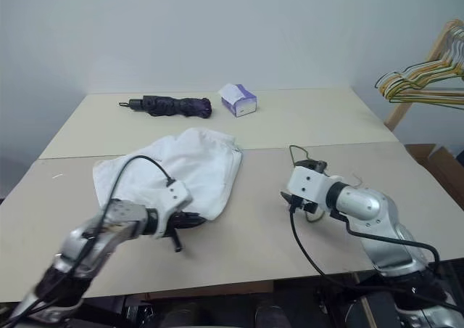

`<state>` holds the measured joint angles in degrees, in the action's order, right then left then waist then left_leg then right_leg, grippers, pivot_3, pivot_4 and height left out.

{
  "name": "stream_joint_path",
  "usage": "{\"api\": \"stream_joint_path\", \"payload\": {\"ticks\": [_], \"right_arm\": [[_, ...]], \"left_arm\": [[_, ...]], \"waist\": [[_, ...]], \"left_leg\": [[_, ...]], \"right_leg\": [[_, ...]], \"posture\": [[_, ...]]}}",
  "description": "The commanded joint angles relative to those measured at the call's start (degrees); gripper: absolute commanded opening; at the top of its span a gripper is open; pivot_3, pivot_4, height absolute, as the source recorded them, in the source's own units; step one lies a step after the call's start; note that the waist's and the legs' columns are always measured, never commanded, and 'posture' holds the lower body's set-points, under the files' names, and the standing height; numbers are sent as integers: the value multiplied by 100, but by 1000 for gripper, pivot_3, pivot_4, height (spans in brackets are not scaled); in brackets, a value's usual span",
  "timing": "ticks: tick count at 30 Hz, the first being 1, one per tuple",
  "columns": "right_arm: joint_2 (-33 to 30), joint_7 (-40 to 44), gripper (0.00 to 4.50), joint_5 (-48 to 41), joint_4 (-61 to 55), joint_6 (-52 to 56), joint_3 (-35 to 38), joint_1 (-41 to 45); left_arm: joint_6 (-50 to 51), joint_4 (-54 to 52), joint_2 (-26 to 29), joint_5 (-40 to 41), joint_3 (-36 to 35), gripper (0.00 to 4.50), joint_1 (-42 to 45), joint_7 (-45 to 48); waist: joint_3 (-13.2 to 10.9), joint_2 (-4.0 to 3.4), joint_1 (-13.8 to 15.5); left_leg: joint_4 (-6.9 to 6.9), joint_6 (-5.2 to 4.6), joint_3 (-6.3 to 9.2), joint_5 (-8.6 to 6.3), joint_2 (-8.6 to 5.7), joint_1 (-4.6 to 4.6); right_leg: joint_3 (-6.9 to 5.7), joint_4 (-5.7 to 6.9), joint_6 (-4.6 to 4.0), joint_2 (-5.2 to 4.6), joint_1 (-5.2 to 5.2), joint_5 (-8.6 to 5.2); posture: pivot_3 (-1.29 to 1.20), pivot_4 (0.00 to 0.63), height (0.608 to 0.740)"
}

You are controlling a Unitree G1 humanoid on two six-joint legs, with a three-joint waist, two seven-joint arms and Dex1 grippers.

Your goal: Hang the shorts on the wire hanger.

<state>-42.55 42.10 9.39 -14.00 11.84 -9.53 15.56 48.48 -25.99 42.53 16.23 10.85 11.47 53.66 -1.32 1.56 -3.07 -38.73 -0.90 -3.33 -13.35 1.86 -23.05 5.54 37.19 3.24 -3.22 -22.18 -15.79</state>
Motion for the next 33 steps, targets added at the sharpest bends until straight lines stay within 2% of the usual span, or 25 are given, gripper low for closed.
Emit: {"api": "stream_joint_path", "payload": {"ticks": [1,7,11,18,29,32,33], "right_arm": [[244,-149,4500,306,619,-773,-351,542],[707,-435,4500,1068,2022,-2272,-1198,1351],[897,-765,4500,1749,2971,-3359,-1796,1743],[1228,-1473,4500,2558,4124,-4428,-2290,2329],[2147,-2422,4500,3117,5373,-4828,-2553,3051],[2198,-2518,3898,3288,5665,-4862,-2641,3230],[2195,-2620,3505,3385,5762,-4878,-2676,3281]], "left_arm": [[-761,-194,894,277,-801,32,-450,863],[-1242,271,1772,563,-2327,32,-1019,1326],[-1270,425,1962,730,-3031,32,-1063,1402],[-1157,544,2110,953,-3695,32,-998,1439],[-1151,655,2321,1129,-4104,32,-1170,1567],[-1195,656,2331,1118,-4113,0,-1220,1589],[-1202,663,2333,1119,-4115,0,-1231,1592]], "waist": [[-1,0,-21],[-12,6,68],[-15,11,101],[-16,14,178],[-18,17,213],[-18,16,231],[-18,16,232]], "left_leg": [[1,0,-2,0,2,3],[3,0,-5,1,4,4],[3,0,-4,1,4,1],[4,1,-9,1,8,10],[8,4,-8,1,5,20],[9,5,-7,2,4,19],[9,6,-7,2,4,19]], "right_leg": [[1,0,-2,0,-1,-1],[-9,-1,-4,-7,-3,-3],[-15,0,-5,-8,-5,-3],[-13,14,-11,-7,-5,-3],[-13,48,-23,-7,-10,-13],[-14,49,-24,-8,-10,-13],[-15,49,-24,-8,-11,-13]], "posture": [[16,0,740],[56,0,740],[94,0,740],[114,0,740],[123,0,740],[126,0,740],[126,0,740]]}}
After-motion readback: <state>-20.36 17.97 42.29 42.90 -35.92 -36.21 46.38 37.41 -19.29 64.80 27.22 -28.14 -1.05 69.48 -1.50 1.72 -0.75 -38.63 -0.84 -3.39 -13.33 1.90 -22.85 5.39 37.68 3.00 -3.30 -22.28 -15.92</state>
